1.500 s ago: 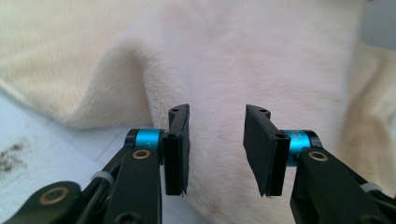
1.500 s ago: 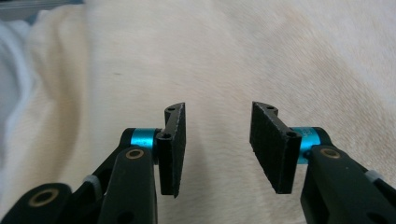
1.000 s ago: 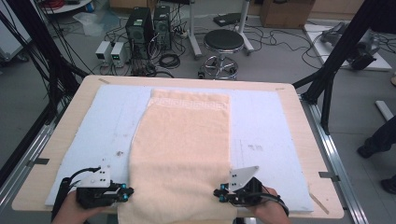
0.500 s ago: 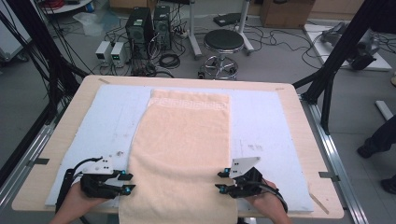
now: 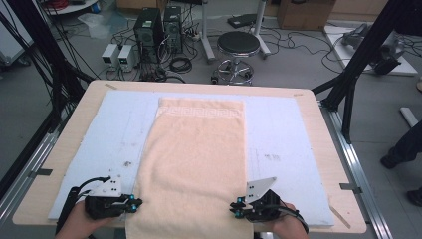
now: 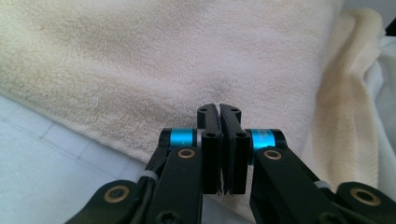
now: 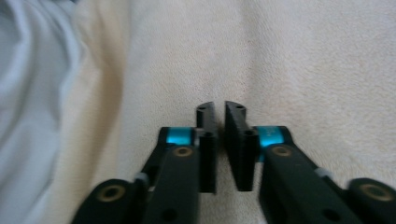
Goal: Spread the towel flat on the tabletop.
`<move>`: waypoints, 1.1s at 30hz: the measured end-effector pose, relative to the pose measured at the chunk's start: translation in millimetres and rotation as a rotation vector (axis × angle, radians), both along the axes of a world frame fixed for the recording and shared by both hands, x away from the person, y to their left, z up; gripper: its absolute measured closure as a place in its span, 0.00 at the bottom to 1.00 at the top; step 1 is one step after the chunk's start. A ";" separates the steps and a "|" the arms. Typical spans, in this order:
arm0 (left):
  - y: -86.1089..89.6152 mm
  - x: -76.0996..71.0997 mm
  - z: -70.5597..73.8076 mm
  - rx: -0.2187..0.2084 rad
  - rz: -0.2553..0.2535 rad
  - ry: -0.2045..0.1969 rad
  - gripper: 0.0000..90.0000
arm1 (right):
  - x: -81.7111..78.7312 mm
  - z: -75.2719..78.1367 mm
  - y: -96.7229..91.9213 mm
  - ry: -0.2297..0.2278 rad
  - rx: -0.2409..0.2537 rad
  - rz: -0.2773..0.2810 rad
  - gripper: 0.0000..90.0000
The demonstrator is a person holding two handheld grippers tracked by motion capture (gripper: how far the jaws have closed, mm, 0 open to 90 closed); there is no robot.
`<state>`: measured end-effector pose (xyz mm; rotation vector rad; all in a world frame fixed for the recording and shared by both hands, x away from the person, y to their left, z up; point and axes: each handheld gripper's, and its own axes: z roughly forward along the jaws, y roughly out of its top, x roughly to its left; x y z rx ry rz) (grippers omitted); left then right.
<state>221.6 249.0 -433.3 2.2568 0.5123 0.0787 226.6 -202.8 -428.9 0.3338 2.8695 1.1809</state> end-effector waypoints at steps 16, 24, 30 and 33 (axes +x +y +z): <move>8.2 24.1 19.0 -0.121 0.099 -0.058 0.66 | 29.0 10.2 -17.4 -0.067 0.072 -0.206 0.59; -3.2 46.8 23.2 -0.143 0.148 -0.060 0.52 | 55.7 20.3 -19.9 -0.081 0.099 -0.297 0.46; -8.4 61.5 25.3 -0.158 0.199 -0.071 0.44 | 74.4 24.4 -22.6 -0.076 0.105 -0.343 0.38; -8.8 70.1 25.9 -0.156 0.223 -0.066 0.41 | 83.2 27.7 -19.5 -0.086 0.102 -0.340 0.35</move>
